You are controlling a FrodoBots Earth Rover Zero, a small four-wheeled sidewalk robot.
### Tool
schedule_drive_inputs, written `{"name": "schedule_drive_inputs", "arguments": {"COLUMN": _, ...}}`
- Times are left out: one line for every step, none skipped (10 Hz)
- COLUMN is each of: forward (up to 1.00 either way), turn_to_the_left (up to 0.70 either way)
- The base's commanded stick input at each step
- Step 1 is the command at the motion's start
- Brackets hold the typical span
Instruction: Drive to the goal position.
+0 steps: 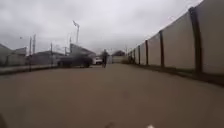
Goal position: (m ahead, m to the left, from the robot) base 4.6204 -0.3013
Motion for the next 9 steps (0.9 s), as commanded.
{"name": "schedule_drive_inputs", "arguments": {"forward": 1.00, "turn_to_the_left": -0.27}}
{"name": "schedule_drive_inputs", "arguments": {"forward": 1.00, "turn_to_the_left": -0.08}}
{"name": "schedule_drive_inputs", "arguments": {"forward": 1.00, "turn_to_the_left": 0.00}}
{"name": "schedule_drive_inputs", "arguments": {"forward": 1.00, "turn_to_the_left": 0.00}}
{"name": "schedule_drive_inputs", "arguments": {"forward": 1.00, "turn_to_the_left": 0.00}}
{"name": "schedule_drive_inputs", "arguments": {"forward": 1.00, "turn_to_the_left": 0.00}}
{"name": "schedule_drive_inputs", "arguments": {"forward": 1.00, "turn_to_the_left": 0.00}}
{"name": "schedule_drive_inputs", "arguments": {"forward": 1.00, "turn_to_the_left": 0.00}}
{"name": "schedule_drive_inputs", "arguments": {"forward": 1.00, "turn_to_the_left": 0.00}}
